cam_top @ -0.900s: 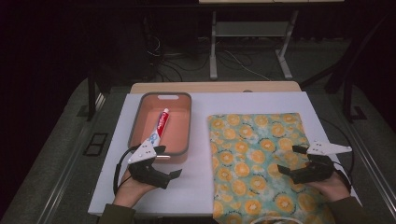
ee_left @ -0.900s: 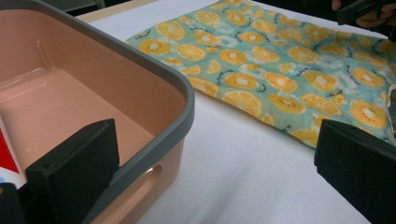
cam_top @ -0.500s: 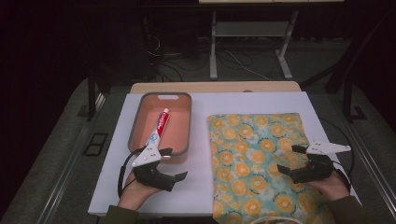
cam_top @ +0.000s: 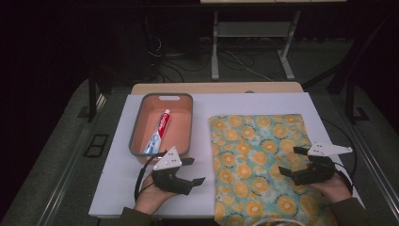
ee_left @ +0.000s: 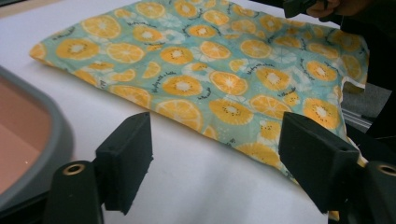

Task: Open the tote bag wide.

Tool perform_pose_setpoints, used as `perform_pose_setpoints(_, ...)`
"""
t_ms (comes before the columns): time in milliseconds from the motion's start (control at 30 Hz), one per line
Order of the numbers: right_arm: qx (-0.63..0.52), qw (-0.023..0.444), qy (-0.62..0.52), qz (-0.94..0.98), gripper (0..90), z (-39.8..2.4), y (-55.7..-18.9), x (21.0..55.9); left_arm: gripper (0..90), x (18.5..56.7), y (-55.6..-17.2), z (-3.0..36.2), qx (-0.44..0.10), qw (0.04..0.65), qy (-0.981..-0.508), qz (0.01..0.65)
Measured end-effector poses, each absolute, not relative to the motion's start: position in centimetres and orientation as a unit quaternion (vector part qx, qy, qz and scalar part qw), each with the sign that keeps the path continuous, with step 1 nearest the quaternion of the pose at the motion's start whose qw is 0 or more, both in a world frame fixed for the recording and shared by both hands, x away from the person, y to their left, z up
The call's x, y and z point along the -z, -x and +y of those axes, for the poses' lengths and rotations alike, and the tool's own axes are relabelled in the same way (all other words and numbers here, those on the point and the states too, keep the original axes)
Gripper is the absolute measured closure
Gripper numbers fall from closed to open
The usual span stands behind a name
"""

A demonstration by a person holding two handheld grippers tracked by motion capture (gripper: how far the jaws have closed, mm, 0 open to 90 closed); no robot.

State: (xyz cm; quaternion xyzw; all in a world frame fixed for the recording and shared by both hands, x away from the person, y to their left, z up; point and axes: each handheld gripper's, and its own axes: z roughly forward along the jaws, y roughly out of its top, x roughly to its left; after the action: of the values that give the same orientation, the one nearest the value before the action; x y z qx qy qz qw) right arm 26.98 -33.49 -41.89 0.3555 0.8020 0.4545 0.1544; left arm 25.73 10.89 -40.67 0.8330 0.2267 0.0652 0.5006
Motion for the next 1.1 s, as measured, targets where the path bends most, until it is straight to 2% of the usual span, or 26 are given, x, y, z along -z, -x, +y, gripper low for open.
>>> perform_pose_setpoints(33,-0.453,0.154,-0.355,0.803,1.8,-33.4,-27.0,41.9,28.1,40.8,-25.8,10.6,-0.062,0.501,-0.832,0.228)
perform_pose_setpoints(267,-0.45,0.154,-0.354,0.805,1.8,-33.4,-27.0,42.0,28.3,42.0,-26.7,8.7,-0.05,0.486,-0.84,0.235)
perform_pose_setpoints(633,-0.446,0.156,-0.353,0.808,1.8,-33.3,-27.0,42.0,20.9,44.0,-27.0,5.2,-0.037,0.454,-0.858,0.239)
perform_pose_setpoints(800,-0.445,0.156,-0.352,0.808,1.8,-33.3,-27.0,42.0,22.6,44.8,-27.1,3.9,-0.034,0.437,-0.868,0.234)
perform_pose_setpoints(900,-0.445,0.157,-0.352,0.808,1.8,-33.3,-27.0,42.0,28.8,45.3,-27.0,3.3,-0.037,0.419,-0.88,0.221)
perform_pose_setpoints(933,-0.446,0.157,-0.352,0.808,1.8,-33.4,-27.0,42.0,36.0,45.4,-26.9,3.1,-0.04,0.413,-0.884,0.215)
perform_pose_setpoints(1000,-0.446,0.157,-0.353,0.808,1.8,-33.4,-27.0,42.0,44.9,45.5,-26.7,2.9,-0.052,0.41,-0.886,0.209)
perform_pose_setpoints(1033,-0.446,0.157,-0.353,0.808,1.8,-33.4,-27.0,42.0,44.9,45.5,-26.7,2.8,-0.056,0.409,-0.888,0.204)
perform_pose_setpoints(1100,-0.446,0.157,-0.352,0.808,1.8,-33.3,-27.0,42.0,56.1,45.5,-26.6,2.7,-0.068,0.407,-0.889,0.198)
